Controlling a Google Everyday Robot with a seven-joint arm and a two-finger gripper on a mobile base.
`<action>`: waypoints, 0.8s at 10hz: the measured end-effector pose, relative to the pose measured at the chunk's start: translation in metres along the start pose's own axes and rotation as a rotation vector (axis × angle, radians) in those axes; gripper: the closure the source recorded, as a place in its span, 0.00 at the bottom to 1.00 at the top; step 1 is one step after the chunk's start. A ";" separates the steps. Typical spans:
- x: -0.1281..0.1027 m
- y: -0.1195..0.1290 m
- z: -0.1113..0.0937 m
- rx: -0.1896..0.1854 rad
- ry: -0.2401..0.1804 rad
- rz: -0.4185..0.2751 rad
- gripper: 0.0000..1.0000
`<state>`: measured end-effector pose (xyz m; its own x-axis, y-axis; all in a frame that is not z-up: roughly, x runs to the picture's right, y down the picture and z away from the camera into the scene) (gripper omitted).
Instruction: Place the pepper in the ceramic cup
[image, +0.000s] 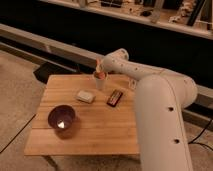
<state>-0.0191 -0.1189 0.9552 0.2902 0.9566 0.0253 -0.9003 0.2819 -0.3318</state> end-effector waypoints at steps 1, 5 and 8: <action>0.003 0.003 -0.002 -0.006 0.009 0.001 0.87; 0.005 0.006 -0.008 -0.008 0.018 -0.002 0.45; 0.000 0.005 -0.007 0.004 0.010 -0.007 0.21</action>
<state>-0.0213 -0.1181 0.9472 0.2994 0.9539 0.0186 -0.8995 0.2888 -0.3278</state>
